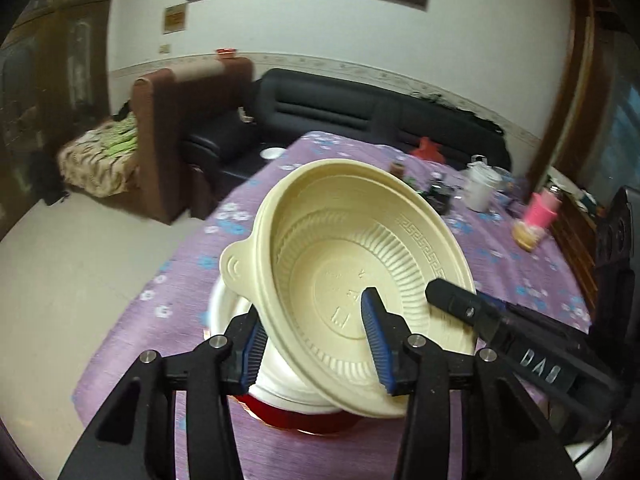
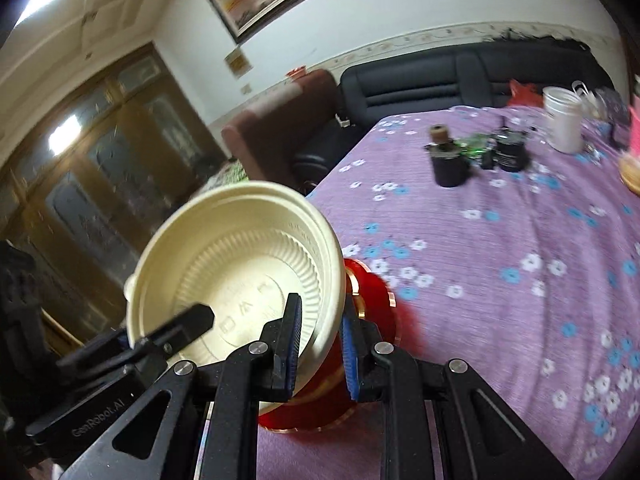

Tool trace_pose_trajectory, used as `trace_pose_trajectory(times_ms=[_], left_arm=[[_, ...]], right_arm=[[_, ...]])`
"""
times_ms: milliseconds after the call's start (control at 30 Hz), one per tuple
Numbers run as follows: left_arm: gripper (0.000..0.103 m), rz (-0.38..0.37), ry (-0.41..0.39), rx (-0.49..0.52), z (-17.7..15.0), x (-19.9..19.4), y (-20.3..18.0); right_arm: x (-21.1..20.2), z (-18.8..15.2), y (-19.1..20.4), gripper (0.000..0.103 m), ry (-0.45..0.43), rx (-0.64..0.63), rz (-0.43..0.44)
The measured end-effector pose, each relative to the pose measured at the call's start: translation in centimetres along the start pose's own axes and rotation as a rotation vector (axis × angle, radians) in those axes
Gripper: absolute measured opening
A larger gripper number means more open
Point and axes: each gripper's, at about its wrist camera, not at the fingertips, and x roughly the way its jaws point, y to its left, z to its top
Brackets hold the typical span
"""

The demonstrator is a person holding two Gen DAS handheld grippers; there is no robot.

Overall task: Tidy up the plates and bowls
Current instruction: 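Lower the beige bowl into the white bowls and open the right tool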

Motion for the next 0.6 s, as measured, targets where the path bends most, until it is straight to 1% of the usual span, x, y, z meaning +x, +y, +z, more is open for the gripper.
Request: trace_pose_trajectory(times_ms=[100, 200, 267, 333, 400, 467, 533, 600], left_arm=[[0.045, 0.018, 0.024, -0.019, -0.1, 1.2, 1.3], [0.050, 0.042, 0.041, -0.031, -0.4, 2.2, 2.0], [0.058, 0.057, 0.036, -0.032, -0.6, 2.4, 2.5], [0.060, 0.057, 0.024, -0.037, -0.8, 2.2, 2.7], [0.063, 0.052, 0.009, -0.042, -0.8, 1.9, 2.7], [0.068, 0.052, -0.007, -0.046, -0.9, 1.4, 2.9], [0.071, 0.049, -0.017, -0.052, -1.0, 1.0, 3.2], [0.072, 0.047, -0.022, -0.066, -1.1, 0.7, 3.4]], right_arm=[[2.2, -0.4, 1.0, 0.021, 0.020, -0.035, -0.032], [3.8, -1.0, 1.3, 0.021, 0.041, -0.060, -0.070], [4.4, -1.3, 1.4, 0.021, 0.040, -0.084, -0.100], [4.6, -1.6, 1.5, 0.022, 0.027, -0.106, -0.132], [4.6, -1.7, 1.6, 0.028, 0.009, -0.117, -0.142], [4.4, -1.7, 1.7, 0.047, -0.012, -0.120, -0.141], [4.2, -1.7, 1.6, 0.056, -0.035, -0.112, -0.134], [3.8, -1.7, 1.6, 0.057, -0.058, -0.101, -0.125]])
